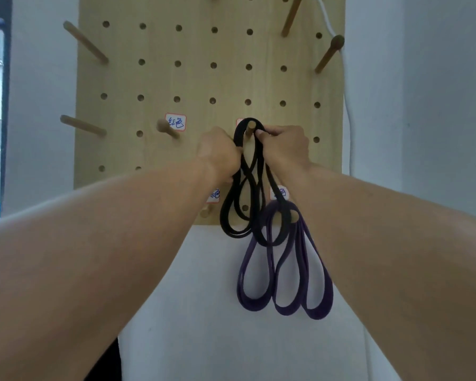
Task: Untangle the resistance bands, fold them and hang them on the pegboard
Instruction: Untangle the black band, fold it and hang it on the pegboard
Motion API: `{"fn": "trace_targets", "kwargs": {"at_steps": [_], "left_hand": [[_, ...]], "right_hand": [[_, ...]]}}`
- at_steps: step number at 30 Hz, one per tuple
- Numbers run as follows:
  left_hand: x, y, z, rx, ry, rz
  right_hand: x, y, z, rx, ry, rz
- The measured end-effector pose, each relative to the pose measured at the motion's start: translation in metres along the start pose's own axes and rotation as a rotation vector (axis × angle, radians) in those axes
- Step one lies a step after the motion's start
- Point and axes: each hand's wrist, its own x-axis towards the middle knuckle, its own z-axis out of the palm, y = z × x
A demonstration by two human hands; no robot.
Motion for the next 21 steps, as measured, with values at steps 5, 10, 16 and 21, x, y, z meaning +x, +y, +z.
{"fn": "trace_targets", "kwargs": {"at_steps": [5,10,16,21], "left_hand": [[0.014,-0.01,0.018,0.038,0.091,-0.013],[0.029,-0.02,0.03,0.06,0.122,0.0],[0.021,-0.027,0.035,0.217,0.23,0.127],[0.014,-0.012,0.017,0.413,0.09,0.119]], "right_hand": [[0.01,0.007,0.007,-0.063,-0.007,0.016],[0.025,0.005,0.013,-0.181,-0.018,0.045],[0.025,0.017,0.017,-0.151,-0.013,0.017],[0.01,0.01,0.019,-0.07,-0.059,0.059]]}}
